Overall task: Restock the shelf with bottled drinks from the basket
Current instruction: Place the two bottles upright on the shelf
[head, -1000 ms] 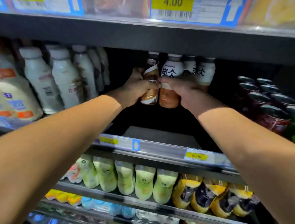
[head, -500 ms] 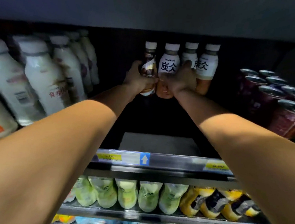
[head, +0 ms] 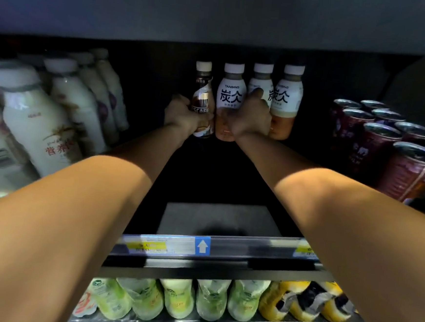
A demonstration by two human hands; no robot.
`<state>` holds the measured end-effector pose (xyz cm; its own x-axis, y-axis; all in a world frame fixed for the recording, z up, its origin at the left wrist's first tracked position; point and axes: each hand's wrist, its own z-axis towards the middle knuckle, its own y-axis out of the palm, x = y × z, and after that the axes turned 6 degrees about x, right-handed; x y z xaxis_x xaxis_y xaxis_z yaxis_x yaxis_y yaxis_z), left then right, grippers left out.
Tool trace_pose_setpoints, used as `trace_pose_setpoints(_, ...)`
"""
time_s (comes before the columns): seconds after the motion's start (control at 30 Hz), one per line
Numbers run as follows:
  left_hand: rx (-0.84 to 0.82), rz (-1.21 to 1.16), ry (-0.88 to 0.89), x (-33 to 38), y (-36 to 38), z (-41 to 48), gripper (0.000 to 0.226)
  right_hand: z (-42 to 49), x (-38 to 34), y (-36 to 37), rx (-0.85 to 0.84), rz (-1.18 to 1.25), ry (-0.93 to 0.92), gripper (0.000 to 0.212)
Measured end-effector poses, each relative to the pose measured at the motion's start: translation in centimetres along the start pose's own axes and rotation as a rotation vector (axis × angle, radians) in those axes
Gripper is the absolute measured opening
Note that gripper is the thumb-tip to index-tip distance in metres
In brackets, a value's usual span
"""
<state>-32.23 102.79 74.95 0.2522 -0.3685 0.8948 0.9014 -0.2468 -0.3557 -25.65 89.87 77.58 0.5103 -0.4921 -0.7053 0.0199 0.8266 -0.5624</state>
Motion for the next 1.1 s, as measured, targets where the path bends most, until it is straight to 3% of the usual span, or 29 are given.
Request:
trace_pose_setpoints(0.33, -0.001, 0.046, 0.059, 0.1, 0.5, 0.1, 0.054, 0.2, -0.2, 0.6, 0.025, 0.006, 0.014, 0.058)
trace_pose_setpoints(0.5, 0.037, 0.2, 0.165, -0.3, 0.5, 0.2, 0.059, 0.4, -0.5, 0.8, 0.003, -0.025, 0.07, 0.059)
trace_pose_setpoints(0.87, 0.045, 0.223, 0.128, -0.1, 0.6, 0.0, 0.052, 0.6, -0.5, 1.8, 0.014, -0.072, 0.059, 0.062)
trace_pose_setpoints(1.1, -0.106, 0.432, 0.154, 2.1, -1.8, -3.2, 0.057, -0.1, -0.7, -1.0, -0.014, -0.093, -0.026, 0.04)
